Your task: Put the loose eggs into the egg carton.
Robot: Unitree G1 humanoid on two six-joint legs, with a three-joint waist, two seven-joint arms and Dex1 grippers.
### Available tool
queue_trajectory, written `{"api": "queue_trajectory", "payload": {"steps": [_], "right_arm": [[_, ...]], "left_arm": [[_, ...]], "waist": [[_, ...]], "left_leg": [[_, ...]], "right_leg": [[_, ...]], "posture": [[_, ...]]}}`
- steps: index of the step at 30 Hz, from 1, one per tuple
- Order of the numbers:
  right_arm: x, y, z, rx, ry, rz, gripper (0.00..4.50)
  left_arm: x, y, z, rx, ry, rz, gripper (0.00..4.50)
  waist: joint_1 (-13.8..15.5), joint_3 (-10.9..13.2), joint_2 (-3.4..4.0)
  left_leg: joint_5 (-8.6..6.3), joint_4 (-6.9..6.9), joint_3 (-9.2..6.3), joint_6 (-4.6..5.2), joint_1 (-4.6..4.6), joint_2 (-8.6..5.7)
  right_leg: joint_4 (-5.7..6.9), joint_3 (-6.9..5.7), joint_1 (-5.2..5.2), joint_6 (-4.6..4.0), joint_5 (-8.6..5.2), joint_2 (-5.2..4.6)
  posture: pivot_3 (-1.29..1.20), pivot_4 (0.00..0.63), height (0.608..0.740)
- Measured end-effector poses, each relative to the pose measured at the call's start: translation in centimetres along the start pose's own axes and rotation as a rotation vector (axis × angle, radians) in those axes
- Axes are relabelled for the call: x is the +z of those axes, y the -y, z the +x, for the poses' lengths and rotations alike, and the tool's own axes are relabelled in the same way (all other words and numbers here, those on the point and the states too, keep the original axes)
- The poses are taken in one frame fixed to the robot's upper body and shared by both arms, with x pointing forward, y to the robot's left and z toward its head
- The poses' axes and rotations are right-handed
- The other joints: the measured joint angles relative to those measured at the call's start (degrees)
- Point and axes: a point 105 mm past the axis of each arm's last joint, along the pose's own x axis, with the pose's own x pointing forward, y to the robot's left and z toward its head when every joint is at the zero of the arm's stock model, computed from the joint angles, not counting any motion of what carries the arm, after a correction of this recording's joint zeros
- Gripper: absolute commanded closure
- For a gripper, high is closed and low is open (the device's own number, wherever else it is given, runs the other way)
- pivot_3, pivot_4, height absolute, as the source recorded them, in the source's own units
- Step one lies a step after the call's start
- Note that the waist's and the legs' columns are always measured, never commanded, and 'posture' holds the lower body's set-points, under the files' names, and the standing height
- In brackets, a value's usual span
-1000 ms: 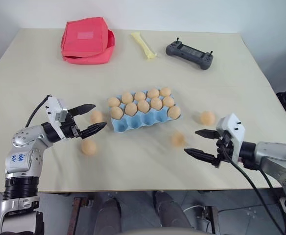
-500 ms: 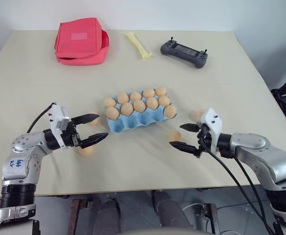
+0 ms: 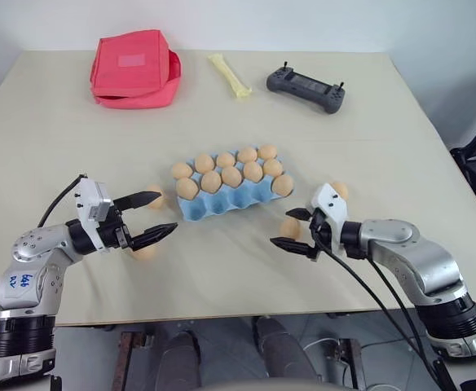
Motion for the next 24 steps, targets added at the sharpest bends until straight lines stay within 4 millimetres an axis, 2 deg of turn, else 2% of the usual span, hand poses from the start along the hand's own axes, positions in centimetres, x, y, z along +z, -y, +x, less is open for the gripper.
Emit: {"api": "queue_trajectory", "payload": {"steps": [1, 2, 6, 8, 10, 14, 16, 18, 21, 24], "right_arm": [[0.0, 0.0, 0.0, 0.002, -0.001, -0.001, 0.41], [0.0, 0.0, 0.0, 0.001, -0.003, -0.002, 0.57], [-0.1, 0.0, 0.0, -0.004, -0.006, -0.007, 1.95], [-0.1, 0.0, 0.1, -0.003, -0.004, -0.007, 2.41], [-0.1, 0.0, 0.1, -0.003, -0.004, -0.007, 2.59], [0.0, 0.0, 0.1, -0.005, -0.002, -0.010, 2.69], [0.8, 0.2, 0.1, -0.011, 0.015, -0.020, 2.70], [2.6, 0.5, 0.2, -0.023, 0.055, -0.049, 2.71], [6.5, 1.0, 0.0, -0.043, 0.153, -0.101, 2.71], [9.1, 0.9, 0.5, -0.042, 0.221, -0.128, 2.71]], "left_arm": [[0.0, 0.0, 0.0, 0.001, 0.000, 0.000, 0.00], [0.0, 0.0, 0.0, 0.001, 0.001, 0.000, 0.00], [0.2, -0.1, 0.1, 0.003, 0.007, 0.004, 0.00], [0.3, -0.1, 0.2, 0.006, 0.013, 0.011, 0.00], [0.4, -0.2, 0.3, 0.006, 0.017, 0.014, 0.00], [0.4, -0.2, 0.3, 0.010, 0.019, 0.015, 0.00], [0.4, -0.3, 0.3, 0.014, 0.019, 0.016, 0.00], [0.5, -0.3, 0.4, 0.015, 0.023, 0.020, 0.00], [0.6, -0.3, 0.4, 0.015, 0.027, 0.025, 0.00], [0.6, -0.4, 0.6, 0.014, 0.032, 0.028, 0.00]], "waist": [[-0.05, 0.00, 0.00], [-0.07, 0.00, 0.00], [-0.02, 0.00, 0.00], [-0.03, 0.00, 0.00], [-0.05, 0.00, 0.00], [-0.05, 0.00, 0.00], [-0.15, 0.00, 0.00], [-0.30, 0.00, 0.01], [-0.36, 0.00, 0.01], [-0.33, 0.00, 0.00]], "left_leg": [[0.00, 0.00, 0.00, 0.00, 0.00, 0.00], [0.00, -0.01, 0.00, 0.00, 0.00, 0.00], [0.00, 0.00, -0.01, 0.00, 0.00, 0.00], [0.00, 0.00, 0.00, 0.00, 0.00, 0.00], [0.00, 0.00, -0.01, 0.00, 0.01, 0.00], [0.00, 0.00, -0.01, 0.00, 0.00, 0.00], [0.00, 0.02, 0.00, 0.00, 0.00, 0.00], [0.00, 0.02, 0.01, 0.00, 0.01, 0.00], [0.02, 0.02, -0.01, 0.01, 0.02, 0.00], [0.01, 0.00, -0.02, 0.01, 0.01, 0.00]], "right_leg": [[0.00, 0.00, 0.00, 0.00, 0.00, 0.00], [0.00, 0.00, 0.00, 0.00, 0.00, 0.00], [0.01, 0.00, 0.00, 0.00, 0.00, 0.01], [0.01, 0.00, 0.00, 0.00, 0.00, 0.00], [0.01, 0.00, 0.00, 0.00, 0.00, 0.01], [0.02, 0.00, 0.00, 0.00, 0.00, 0.01], [0.02, 0.00, 0.00, 0.02, 0.01, 0.01], [0.03, 0.01, -0.01, 0.04, 0.02, 0.01], [0.05, 0.00, 0.00, 0.04, 0.02, 0.01], [0.04, -0.01, 0.00, 0.04, 0.02, 0.01]], "posture": [[0.00, 0.150, 0.740], [0.00, 0.150, 0.740], [0.00, 0.150, 0.740], [0.00, 0.150, 0.740], [0.00, 0.150, 0.740], [0.00, 0.150, 0.740], [0.00, 0.150, 0.740], [0.00, 0.150, 0.740], [0.00, 0.150, 0.740], [0.00, 0.150, 0.740]]}}
